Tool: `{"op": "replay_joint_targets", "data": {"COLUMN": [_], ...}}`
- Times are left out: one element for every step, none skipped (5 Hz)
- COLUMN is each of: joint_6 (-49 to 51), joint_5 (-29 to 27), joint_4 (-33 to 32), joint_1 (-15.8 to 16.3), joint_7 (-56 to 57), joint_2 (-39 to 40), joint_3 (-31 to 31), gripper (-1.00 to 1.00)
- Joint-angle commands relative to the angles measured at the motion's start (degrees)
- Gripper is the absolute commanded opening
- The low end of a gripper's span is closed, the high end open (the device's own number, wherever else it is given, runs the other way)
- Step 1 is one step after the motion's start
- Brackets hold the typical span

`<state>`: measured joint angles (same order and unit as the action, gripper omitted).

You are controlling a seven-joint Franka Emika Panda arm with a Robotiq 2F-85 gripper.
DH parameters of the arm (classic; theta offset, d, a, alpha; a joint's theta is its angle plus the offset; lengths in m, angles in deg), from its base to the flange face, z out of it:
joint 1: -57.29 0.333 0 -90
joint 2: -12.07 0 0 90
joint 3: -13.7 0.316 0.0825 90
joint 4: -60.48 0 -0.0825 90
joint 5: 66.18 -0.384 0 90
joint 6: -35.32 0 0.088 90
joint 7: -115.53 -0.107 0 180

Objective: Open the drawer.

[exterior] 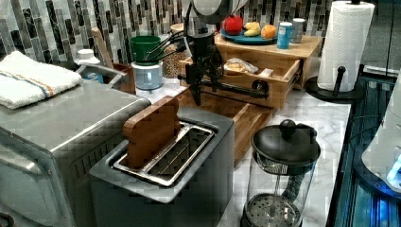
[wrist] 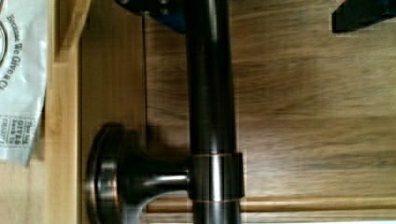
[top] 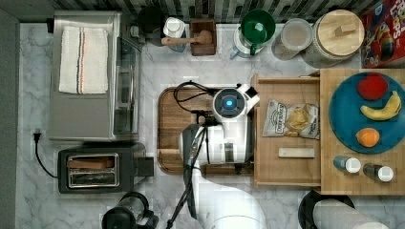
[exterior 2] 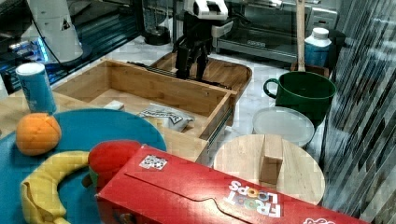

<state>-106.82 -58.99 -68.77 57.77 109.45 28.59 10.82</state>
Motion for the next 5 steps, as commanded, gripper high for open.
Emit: {"op": "replay_joint_targets", "data": {"joint_6": [-1.30,-1.32,-1.31,-1.31,-1.30], "joint_5": [-1.89,-1.97,-1.98,-1.74,-1.62], "joint_4": [0.06,0.05,0.05,0.05,0.06], "joint_1": [3.19,3.38,3.39,2.82,2.52], "joint_7": [-3.35,-3.31,-3.29,-3.46,-3.55], "joint_2": [-1.92,-1.92,-1.92,-1.92,-1.92], "joint_3": [2.82,2.63,2.62,3.19,3.48], "gripper": [1.00,1.00,1.00,1.00,1.00]}}
